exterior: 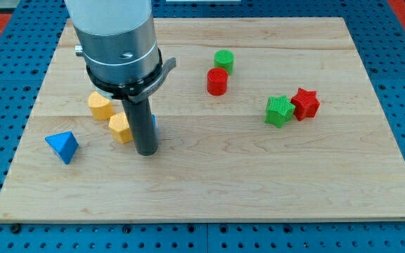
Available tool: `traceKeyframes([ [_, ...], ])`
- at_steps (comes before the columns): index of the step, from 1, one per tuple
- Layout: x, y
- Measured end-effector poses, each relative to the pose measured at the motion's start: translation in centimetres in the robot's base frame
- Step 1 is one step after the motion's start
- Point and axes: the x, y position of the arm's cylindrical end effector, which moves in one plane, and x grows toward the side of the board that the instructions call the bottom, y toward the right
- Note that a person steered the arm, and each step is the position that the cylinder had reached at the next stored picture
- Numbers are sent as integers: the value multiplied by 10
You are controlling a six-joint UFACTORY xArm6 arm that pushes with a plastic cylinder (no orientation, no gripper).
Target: Push the blue cube to the bottom center
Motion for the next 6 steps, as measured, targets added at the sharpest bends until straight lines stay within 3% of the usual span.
traceKeyframes([
  [1, -1, 3],
  [2, -44, 54],
  [3, -100, 52],
  [4, -69, -11],
  [6, 23, 25],
])
